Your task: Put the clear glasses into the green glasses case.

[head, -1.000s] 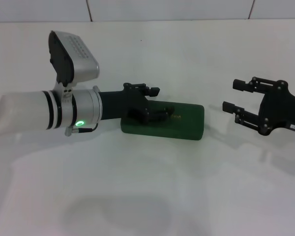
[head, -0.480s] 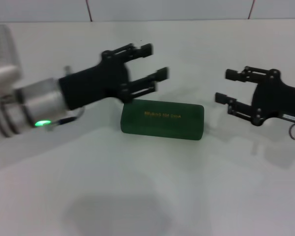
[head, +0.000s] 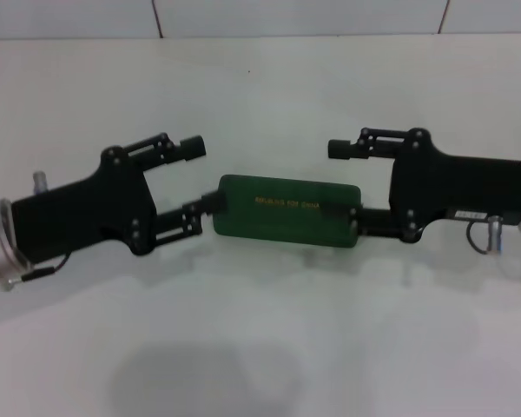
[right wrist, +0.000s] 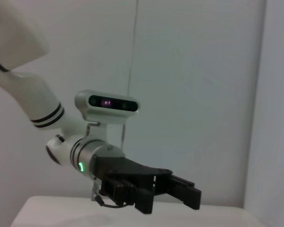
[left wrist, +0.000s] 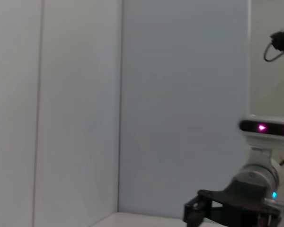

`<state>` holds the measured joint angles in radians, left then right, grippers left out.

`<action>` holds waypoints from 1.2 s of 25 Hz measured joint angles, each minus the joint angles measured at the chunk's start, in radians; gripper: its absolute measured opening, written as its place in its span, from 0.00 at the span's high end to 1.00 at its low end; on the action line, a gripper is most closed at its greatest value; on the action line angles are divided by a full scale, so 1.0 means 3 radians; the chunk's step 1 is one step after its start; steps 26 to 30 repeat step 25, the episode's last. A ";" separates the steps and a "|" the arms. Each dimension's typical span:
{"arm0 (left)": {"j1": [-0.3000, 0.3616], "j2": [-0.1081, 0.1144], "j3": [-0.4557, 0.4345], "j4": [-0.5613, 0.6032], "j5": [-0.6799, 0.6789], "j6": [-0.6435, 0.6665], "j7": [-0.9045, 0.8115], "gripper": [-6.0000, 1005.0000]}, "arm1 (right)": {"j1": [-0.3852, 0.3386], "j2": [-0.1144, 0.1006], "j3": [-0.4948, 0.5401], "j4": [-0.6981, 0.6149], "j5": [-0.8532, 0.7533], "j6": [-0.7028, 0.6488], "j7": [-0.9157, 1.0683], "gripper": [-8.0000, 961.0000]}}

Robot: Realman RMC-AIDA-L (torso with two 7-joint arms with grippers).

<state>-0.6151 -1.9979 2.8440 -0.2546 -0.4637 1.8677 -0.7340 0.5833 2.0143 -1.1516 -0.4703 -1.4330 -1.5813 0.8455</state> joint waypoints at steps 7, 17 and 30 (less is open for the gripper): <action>0.0037 -0.0030 0.0000 -0.0019 0.0054 -0.0003 0.0072 0.23 | 0.0075 0.0016 -0.0172 -0.0018 -0.0037 0.0007 -0.0003 0.25; 0.0057 -0.0092 0.0000 -0.0029 -0.0063 -0.0090 0.0195 0.22 | 0.0066 0.0019 -0.0175 0.0009 -0.0037 0.0082 -0.0049 0.12; 0.0073 -0.0092 0.0000 -0.0031 -0.0069 -0.0094 0.0202 0.23 | 0.0056 0.0031 -0.0175 0.0031 -0.0037 0.0113 -0.0088 0.12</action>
